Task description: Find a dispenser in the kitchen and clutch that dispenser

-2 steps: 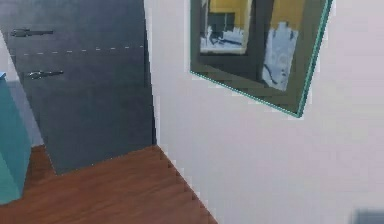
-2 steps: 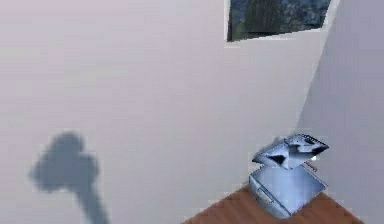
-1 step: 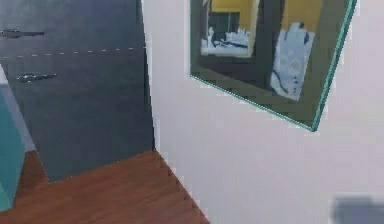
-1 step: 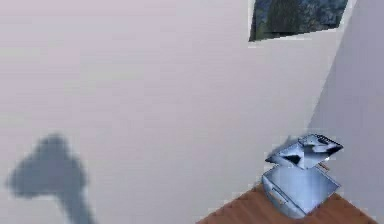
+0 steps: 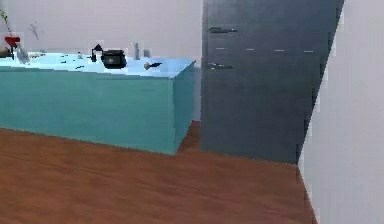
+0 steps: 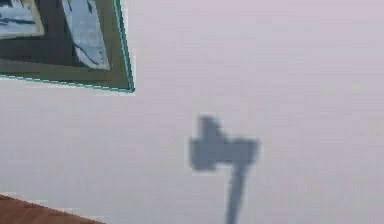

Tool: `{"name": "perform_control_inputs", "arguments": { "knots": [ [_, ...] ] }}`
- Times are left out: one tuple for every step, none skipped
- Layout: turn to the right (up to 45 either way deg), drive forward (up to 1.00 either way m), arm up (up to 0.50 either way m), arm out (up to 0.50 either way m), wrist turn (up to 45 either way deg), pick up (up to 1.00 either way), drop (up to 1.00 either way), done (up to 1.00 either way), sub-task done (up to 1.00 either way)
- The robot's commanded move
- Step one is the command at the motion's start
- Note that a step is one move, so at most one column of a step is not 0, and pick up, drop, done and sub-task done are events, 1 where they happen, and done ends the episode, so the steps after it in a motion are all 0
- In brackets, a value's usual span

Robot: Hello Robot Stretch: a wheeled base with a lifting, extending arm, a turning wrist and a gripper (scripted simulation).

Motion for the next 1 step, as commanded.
{"name": "perform_control_inputs", "arguments": {
  "knots": [
    [-42.0,0.0,0.0,0.0,0.0,0.0,0.0,0.0,0.0]
  ]
}}
